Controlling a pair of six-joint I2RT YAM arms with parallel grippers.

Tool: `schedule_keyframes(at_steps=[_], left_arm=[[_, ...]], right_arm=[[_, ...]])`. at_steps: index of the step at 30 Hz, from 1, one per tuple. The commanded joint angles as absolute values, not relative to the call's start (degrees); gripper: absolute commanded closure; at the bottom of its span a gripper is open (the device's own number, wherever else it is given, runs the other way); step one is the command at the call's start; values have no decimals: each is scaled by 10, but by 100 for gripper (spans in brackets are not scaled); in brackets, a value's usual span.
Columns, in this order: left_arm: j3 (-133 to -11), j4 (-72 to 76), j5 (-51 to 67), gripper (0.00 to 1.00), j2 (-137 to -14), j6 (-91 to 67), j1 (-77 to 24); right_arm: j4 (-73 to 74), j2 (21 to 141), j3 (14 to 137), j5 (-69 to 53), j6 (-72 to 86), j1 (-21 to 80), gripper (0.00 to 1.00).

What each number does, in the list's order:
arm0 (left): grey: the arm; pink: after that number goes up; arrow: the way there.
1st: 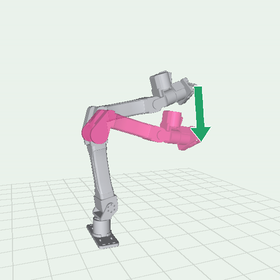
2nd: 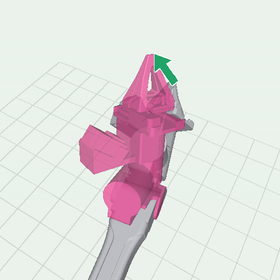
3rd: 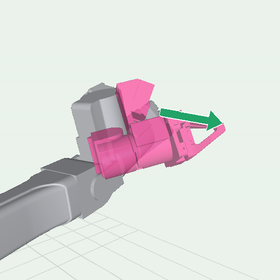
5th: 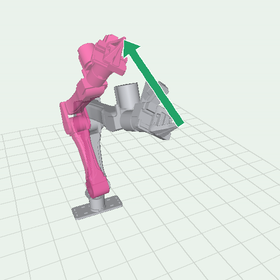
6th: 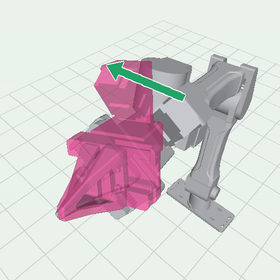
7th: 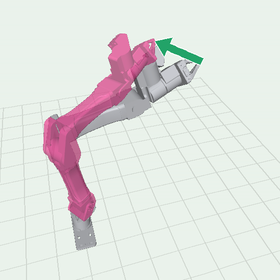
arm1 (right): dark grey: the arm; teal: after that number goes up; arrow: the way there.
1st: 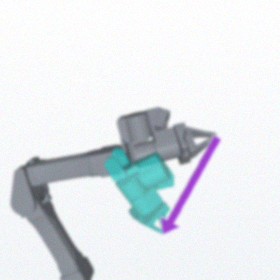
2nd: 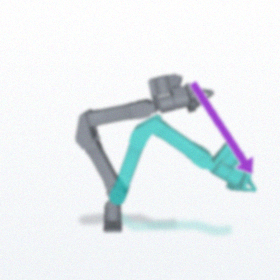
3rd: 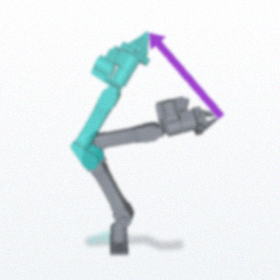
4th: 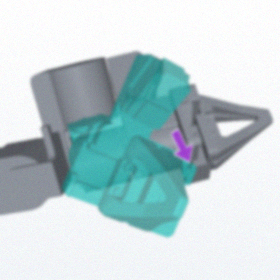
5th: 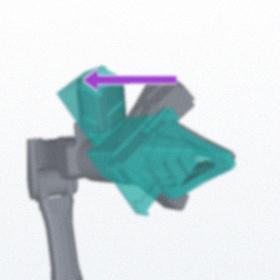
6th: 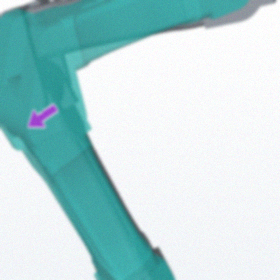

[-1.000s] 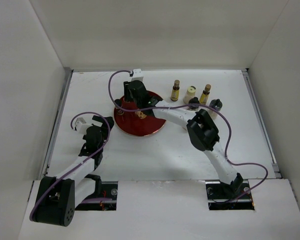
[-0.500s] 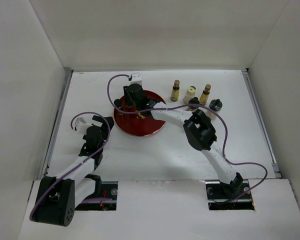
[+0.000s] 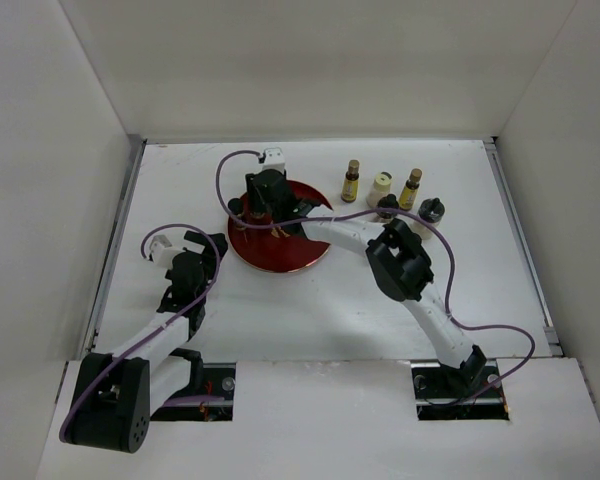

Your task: Organize the condiment bottles

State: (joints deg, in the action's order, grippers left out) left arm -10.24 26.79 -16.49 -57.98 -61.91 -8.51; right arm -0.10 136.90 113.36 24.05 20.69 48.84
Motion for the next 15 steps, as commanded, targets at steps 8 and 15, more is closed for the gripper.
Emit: schedule_keyframes(at_steps=[8, 15], left_arm=[[-104, 297, -164, 0, -571, -612, -81], [-105, 297, -163, 0, -571, -611, -84]], right_arm=[[-55, 1297, 1075, 242, 228, 496, 30], [-74, 1238, 1028, 230, 241, 499, 28]])
